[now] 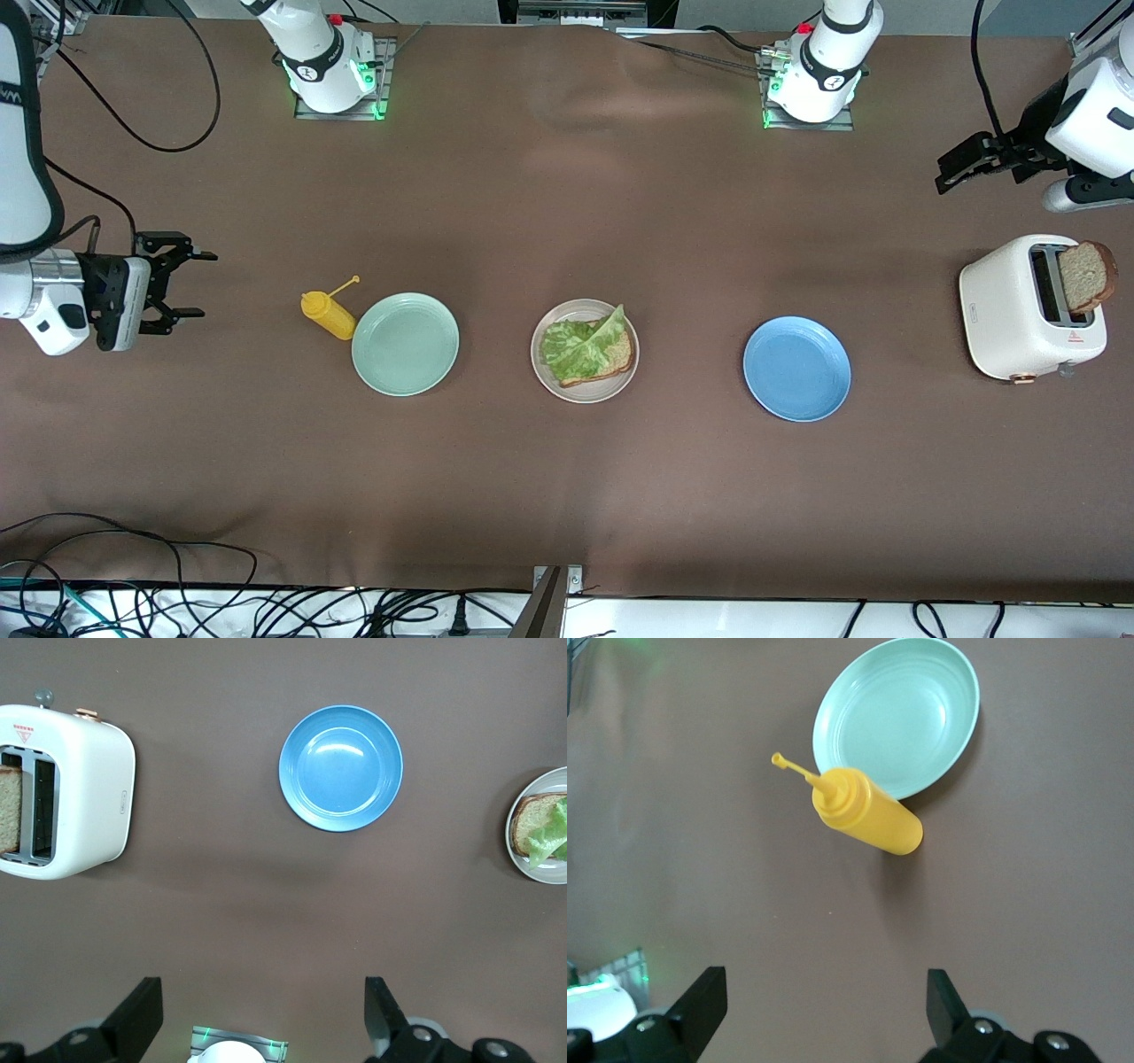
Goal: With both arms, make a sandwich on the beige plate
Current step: 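Move the right gripper back toward the yellow squeeze bottle, then close the right gripper around the yellow squeeze bottle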
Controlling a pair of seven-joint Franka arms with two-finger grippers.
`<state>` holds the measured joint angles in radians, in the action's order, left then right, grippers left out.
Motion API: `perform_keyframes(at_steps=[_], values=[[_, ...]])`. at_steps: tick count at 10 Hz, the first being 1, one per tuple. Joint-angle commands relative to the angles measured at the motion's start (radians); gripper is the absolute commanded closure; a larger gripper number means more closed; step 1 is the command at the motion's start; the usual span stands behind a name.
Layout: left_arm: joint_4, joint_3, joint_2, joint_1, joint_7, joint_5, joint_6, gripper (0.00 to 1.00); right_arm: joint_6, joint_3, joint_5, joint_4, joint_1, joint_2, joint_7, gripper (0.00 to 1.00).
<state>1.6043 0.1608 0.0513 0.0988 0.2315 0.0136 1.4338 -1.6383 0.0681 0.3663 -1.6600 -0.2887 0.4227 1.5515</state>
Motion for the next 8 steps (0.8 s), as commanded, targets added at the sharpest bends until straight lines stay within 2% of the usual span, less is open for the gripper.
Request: perform_keyframes(at_steps=[1,5,6,8], values=[[0.006,0.000,0.005,-0.002,-0.009,0.005,0.007,0.00,-0.043,0.004,0.159,-0.024,-0.049,0.115,0.303,0.00],[0.006,0.002,0.004,-0.004,-0.009,0.005,0.007,0.00,-0.063,0.004,0.426,-0.113,-0.075,0.243,0.741,0.00],[0.006,0.002,0.004,-0.004,-0.009,0.005,0.007,0.00,-0.063,0.004,0.474,-0.141,-0.075,0.251,0.836,0.00],[0.006,0.002,-0.001,-0.004,-0.009,0.005,0.007,0.00,-0.063,0.006,0.500,-0.168,-0.076,0.258,0.904,0.00]])
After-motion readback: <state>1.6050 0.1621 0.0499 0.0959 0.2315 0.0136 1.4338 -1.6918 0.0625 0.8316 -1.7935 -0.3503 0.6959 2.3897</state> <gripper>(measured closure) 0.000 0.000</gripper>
